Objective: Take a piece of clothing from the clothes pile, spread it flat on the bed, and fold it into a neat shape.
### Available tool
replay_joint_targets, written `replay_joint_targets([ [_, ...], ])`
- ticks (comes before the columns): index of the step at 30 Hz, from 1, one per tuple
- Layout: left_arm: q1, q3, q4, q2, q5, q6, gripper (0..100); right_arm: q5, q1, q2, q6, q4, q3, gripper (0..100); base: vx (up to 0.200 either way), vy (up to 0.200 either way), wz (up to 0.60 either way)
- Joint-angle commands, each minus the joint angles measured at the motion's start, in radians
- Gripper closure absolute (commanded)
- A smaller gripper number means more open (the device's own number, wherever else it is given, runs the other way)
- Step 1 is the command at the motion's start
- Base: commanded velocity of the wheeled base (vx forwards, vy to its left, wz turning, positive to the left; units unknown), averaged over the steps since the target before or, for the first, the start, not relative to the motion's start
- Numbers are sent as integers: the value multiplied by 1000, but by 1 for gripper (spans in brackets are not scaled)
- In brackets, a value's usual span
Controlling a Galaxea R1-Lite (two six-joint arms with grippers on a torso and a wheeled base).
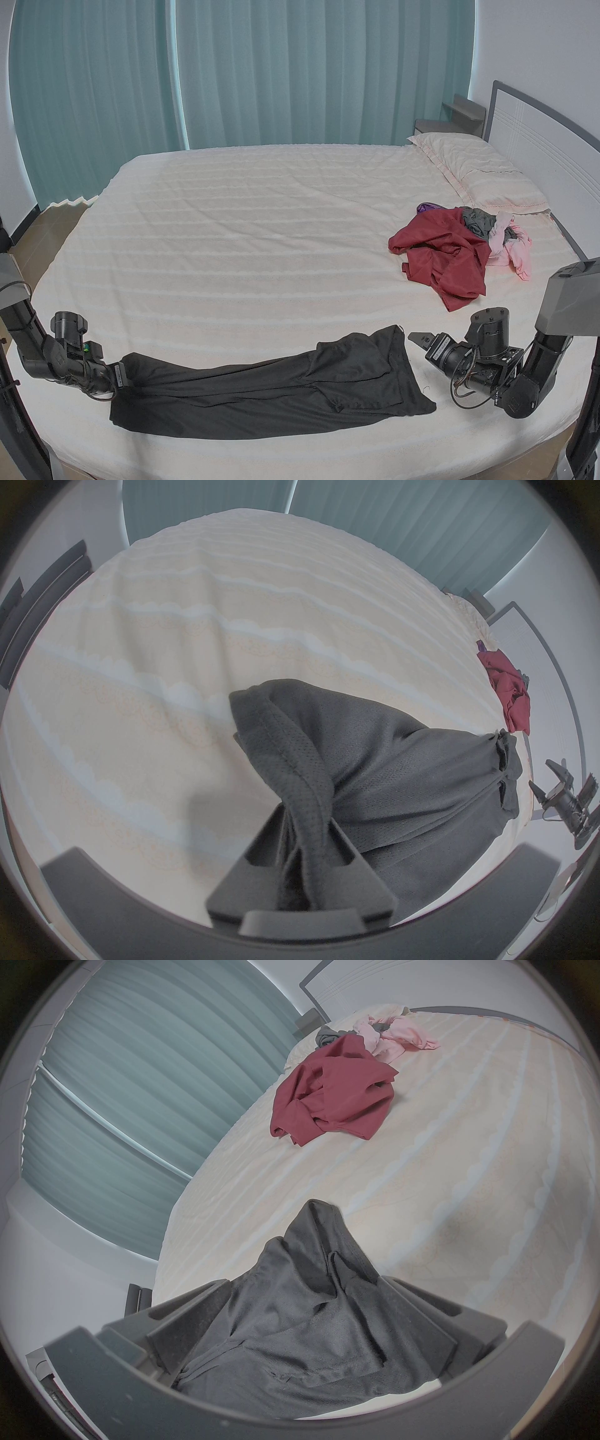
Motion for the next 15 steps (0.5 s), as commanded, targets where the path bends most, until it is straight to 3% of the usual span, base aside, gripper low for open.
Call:
replay_joint_targets([
  [1,53,-23,35,-55,-18,9,100,1,1,22,-2,-32,18,0,0,0,0],
  [7,115,-56,109,-79,-41,39,100,-1,1,24,-3,-52,24,0,0,0,0],
  [15,372,-200,353,-133,-109,183,100,-1,0,19,-3,-52,26,0,0,0,0],
])
